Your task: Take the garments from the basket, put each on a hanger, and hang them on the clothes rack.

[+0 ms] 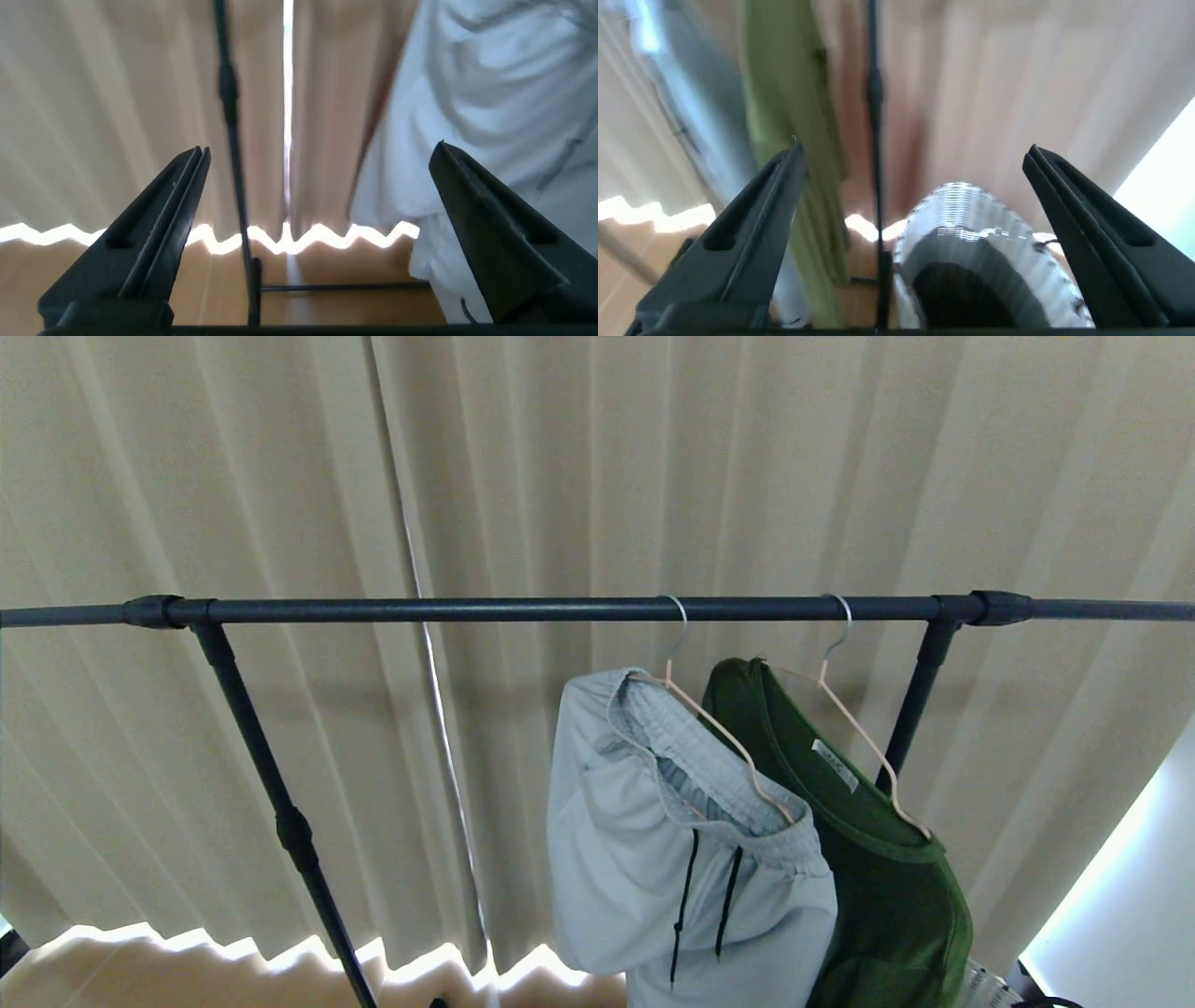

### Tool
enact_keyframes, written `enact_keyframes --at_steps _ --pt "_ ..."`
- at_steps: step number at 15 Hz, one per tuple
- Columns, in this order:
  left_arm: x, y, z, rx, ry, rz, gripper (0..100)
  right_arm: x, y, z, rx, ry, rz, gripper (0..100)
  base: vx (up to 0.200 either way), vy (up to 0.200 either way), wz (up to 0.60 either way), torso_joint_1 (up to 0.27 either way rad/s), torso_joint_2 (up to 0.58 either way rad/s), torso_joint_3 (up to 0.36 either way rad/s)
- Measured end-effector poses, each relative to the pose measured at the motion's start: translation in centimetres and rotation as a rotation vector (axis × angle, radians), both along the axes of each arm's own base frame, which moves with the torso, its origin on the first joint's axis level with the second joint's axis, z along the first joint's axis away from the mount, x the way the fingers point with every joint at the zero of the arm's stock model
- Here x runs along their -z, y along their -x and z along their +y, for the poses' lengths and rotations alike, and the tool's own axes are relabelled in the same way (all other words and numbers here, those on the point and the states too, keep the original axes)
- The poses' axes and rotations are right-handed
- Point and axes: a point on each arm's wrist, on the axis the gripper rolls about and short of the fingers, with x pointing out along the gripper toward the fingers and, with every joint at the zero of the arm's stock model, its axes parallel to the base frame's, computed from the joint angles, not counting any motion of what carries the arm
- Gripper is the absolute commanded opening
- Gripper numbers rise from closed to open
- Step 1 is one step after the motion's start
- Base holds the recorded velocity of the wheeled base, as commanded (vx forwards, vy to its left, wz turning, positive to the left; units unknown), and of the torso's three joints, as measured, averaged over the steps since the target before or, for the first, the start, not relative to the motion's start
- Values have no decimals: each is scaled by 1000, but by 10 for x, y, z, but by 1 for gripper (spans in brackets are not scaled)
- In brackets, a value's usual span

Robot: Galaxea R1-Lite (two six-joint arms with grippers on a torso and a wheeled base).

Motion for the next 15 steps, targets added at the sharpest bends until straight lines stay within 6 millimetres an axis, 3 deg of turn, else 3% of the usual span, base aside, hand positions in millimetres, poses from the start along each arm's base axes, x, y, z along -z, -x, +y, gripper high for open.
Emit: enact_keyframes --at_steps 8,11,15 --pt "0 1 -2 -140 -7 4 100 -2 3 1 231 32 40 100 0 0 0 0 0 0" --pt "0 2 -3 -172 -4 -6 100 -1 7 1 241 39 -7 100 0 0 0 0 0 0" --pt "2 6 -7 69 -59 -61 100 2 10 2 213 37 -55 100 0 0 0 0 0 0"
